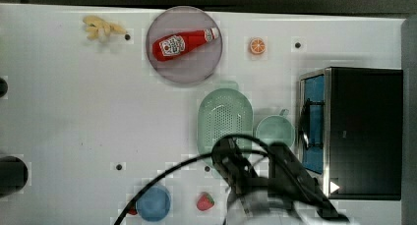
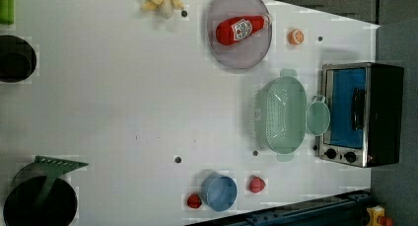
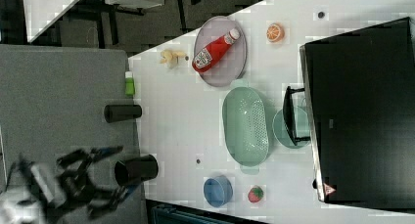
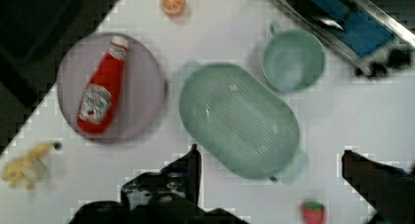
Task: Drag strainer right to left.
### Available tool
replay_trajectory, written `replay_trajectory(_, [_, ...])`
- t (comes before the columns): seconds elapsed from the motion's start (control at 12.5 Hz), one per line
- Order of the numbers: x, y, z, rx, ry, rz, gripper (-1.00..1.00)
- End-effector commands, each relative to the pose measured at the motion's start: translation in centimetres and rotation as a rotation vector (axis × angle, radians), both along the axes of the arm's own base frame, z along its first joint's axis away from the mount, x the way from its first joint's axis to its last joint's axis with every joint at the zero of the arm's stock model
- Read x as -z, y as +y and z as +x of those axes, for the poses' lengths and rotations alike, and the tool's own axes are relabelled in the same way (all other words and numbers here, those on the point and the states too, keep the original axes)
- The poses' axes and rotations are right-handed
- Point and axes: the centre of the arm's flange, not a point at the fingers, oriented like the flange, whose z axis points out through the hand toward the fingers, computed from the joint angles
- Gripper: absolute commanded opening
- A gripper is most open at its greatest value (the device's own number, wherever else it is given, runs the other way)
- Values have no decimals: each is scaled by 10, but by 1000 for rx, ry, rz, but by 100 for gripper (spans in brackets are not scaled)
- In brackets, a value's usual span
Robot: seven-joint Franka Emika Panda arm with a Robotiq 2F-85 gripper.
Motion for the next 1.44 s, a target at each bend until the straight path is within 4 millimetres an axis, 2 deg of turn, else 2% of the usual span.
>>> replay_trajectory(0.08, [157,7,36,98,218,18,100])
replay_trajectory(0.48, [284,16,55,401,246,38,100])
replay_trajectory(0.88, [386,25,78,565,218,61,100])
replay_trajectory(1.2, [441,35,79,555,204,71,100])
replay_trajectory(1.44, [458,51,74,589,224,68,100])
